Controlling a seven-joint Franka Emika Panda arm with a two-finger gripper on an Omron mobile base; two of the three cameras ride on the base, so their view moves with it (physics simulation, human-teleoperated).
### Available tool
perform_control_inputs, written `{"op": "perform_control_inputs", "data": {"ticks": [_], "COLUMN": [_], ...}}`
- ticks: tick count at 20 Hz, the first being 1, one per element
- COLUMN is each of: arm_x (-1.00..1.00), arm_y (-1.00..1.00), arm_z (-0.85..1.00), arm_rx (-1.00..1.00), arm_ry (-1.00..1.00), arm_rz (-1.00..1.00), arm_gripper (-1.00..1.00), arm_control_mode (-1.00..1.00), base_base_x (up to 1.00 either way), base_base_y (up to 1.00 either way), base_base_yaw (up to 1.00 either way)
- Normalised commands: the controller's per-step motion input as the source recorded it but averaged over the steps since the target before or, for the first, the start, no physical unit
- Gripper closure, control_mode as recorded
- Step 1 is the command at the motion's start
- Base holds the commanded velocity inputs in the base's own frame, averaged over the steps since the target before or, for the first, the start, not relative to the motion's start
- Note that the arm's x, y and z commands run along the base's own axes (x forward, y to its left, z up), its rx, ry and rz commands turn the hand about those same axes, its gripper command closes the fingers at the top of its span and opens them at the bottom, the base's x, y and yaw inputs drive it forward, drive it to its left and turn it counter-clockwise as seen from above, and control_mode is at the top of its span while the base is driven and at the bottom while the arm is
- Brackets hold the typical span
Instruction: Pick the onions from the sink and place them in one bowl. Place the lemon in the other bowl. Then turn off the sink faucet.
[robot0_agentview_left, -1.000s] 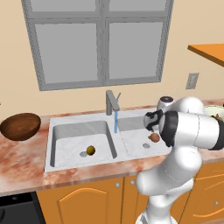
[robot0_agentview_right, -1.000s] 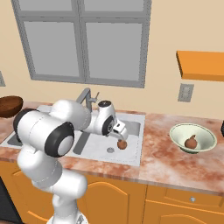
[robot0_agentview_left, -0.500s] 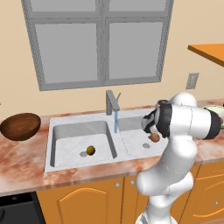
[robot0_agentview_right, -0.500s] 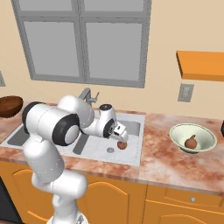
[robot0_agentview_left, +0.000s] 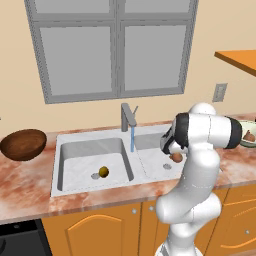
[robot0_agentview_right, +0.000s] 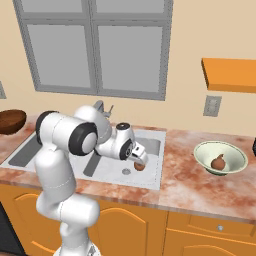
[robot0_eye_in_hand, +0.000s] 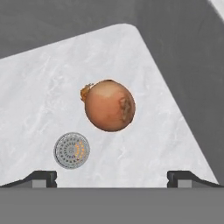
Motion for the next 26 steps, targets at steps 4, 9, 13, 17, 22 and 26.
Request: {"op": "perform_control_inputs", "data": {"ticks": [4,9,13,17,22,26], "arm_x": [0.22,0.22,0.24,0.23,0.2,0.04], "arm_y": [-0.11,-0.11,-0.1,-0.12,-0.11,-0.08], "arm_z": [-0.21,-0.2,-0.19,-0.2,-0.19,-0.21], "arm_rx": [0.0,0.0,0.0,0.0,0.0,0.0], "arm_ry": [0.0,0.0,0.0,0.0,0.0,0.0], "arm_rz": [0.0,0.0,0.0,0.0,0.0,0.0], "arm_gripper": [-1.0,-1.0,-1.0,-1.0,-1.0,-1.0], "arm_control_mode": [-1.0,-1.0,-1.0,-1.0,-1.0,-1.0], "base_base_x": [0.0,0.0,0.0,0.0,0.0,0.0], "base_base_y": [0.0,0.0,0.0,0.0,0.0,0.0], "base_base_yaw": [0.0,0.0,0.0,0.0,0.0,0.0]}}
